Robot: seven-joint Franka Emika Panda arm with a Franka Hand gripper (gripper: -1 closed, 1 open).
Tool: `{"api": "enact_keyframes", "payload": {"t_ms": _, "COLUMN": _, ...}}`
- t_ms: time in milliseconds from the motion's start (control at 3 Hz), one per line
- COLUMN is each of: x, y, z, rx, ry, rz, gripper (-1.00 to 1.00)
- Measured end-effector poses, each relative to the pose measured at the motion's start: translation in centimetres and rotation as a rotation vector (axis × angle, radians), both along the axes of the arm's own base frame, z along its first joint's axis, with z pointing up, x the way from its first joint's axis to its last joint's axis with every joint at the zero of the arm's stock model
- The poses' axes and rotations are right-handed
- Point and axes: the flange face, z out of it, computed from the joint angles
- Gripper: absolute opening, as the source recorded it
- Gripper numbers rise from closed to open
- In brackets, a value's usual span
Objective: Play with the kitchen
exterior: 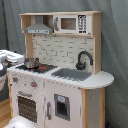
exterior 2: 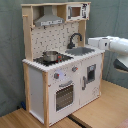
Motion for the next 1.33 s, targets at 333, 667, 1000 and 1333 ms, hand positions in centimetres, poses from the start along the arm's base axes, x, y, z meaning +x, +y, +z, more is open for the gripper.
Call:
{"api": "enact_keyframes", "payload": {"t_ms": 333, "x": 1.8, "y": -1.6, "z": 1.5, "rx": -0.023, "ry": -0.017, "rz": 0.001, "gripper": 1.00}}
{"api": "enact_keyframes", "payload": {"t_ms": 667, "x": 3.9, "y": -3.2, "z": 2.3, "rx": -0.034, "ry": -0.026, "rz": 0.007, "gripper": 1.00}}
{"api": "enact_keyframes", "payload": {"t_ms": 1000, "x": 6.0, "y": -3.9, "z": 3.0, "rx": -0.038, "ry": -0.033, "rz": 0.027, "gripper": 1.00}}
{"api": "enact_keyframes", "payload": {"t_ms": 1333, "x": 7.9, "y": -3.9, "z": 4.4, "rx": -0.038, "ry": -0.043, "rz": 0.049, "gripper": 1.00}}
